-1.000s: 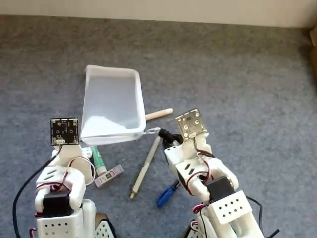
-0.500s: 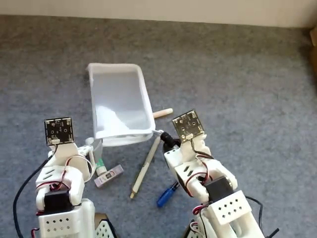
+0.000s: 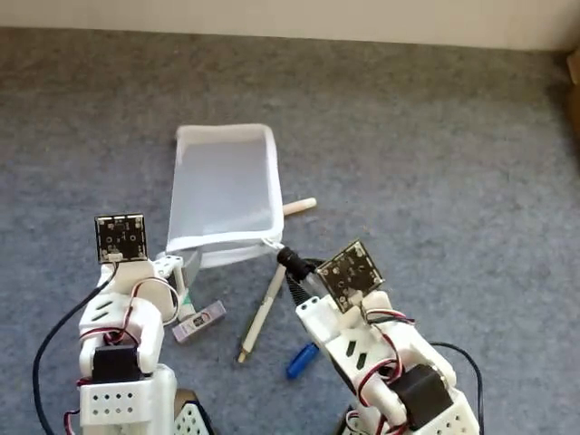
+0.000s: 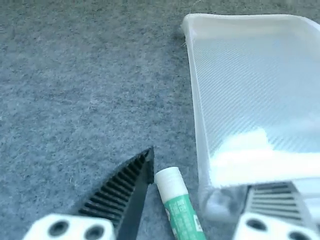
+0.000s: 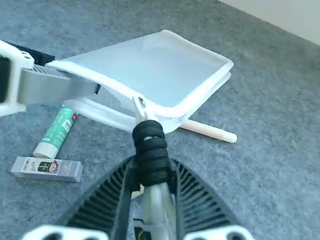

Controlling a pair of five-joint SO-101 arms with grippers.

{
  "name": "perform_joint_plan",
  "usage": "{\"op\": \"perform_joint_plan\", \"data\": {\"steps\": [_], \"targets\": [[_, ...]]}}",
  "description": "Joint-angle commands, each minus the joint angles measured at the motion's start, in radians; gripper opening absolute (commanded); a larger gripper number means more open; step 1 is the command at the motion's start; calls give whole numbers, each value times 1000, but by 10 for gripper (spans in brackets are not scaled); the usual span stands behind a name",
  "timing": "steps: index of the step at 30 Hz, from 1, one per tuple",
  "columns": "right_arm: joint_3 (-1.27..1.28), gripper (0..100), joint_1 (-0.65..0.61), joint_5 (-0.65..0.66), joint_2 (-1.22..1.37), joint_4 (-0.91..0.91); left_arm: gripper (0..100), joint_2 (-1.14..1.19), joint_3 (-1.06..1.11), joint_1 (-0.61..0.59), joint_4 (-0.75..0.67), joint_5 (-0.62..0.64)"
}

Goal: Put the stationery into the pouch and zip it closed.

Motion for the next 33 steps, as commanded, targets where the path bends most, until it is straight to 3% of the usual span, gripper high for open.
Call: {"op": "perform_joint_plan", "data": {"steps": [1,8,15,22,33], "targets": [[-77,5,-15,11,-16,-1,194,-12,-8,45,-21,-72],[-77,57,-15,3,-21,-1,5,-12,-33,56,-17,-137],[-39,190,25,2,-19,-45,6,-12,-117,54,71,-137],[27,193,139,-95,-12,-162,6,-12,-199,54,157,-137],[56,193,145,-92,-12,-171,6,-2,-409,22,298,-132]]}}
